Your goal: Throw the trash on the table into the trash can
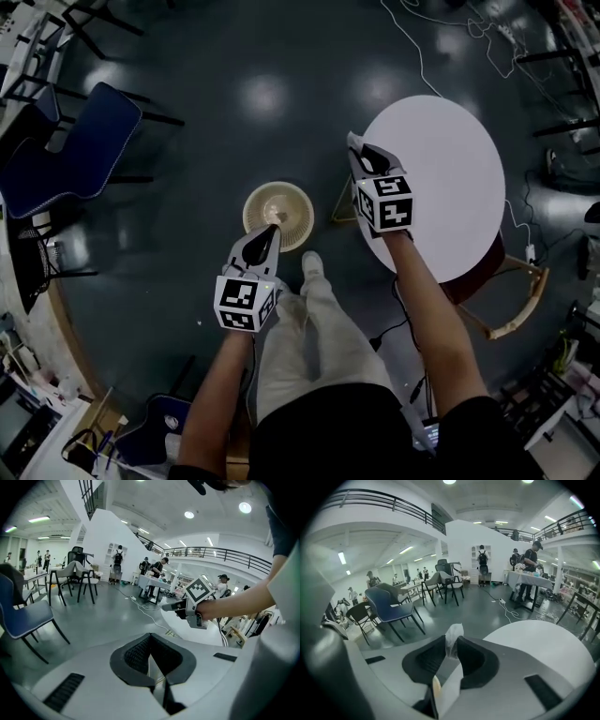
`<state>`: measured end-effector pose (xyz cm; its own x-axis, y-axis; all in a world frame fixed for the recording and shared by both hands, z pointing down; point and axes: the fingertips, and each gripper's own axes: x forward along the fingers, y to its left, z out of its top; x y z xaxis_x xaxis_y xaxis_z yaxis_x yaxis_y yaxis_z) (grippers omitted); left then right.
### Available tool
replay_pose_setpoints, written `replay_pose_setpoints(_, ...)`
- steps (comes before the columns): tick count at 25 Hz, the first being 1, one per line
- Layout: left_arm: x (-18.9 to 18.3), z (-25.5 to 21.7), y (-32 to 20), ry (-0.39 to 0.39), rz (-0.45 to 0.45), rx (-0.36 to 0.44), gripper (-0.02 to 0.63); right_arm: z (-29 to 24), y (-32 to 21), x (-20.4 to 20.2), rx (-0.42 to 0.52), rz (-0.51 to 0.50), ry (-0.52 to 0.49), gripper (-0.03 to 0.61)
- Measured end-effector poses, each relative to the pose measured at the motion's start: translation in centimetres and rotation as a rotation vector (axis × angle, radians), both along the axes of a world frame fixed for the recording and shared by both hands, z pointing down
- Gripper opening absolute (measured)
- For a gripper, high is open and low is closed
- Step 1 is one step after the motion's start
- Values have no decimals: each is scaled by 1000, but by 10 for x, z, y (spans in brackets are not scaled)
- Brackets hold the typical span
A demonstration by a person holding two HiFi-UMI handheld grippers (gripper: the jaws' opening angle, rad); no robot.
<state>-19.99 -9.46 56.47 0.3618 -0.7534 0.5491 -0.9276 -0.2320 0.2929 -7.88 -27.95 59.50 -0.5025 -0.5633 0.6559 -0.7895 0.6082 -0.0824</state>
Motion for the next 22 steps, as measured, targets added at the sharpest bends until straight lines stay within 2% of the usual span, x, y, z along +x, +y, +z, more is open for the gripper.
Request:
replay_pose_setpoints(12, -53, 34, 50, 25, -120, -28, 8, 43, 76, -86, -77, -117, -24, 91)
replay_pose_setpoints(22, -79, 83, 81, 37, -170, -72, 8, 104, 123, -118, -139, -167, -4, 91)
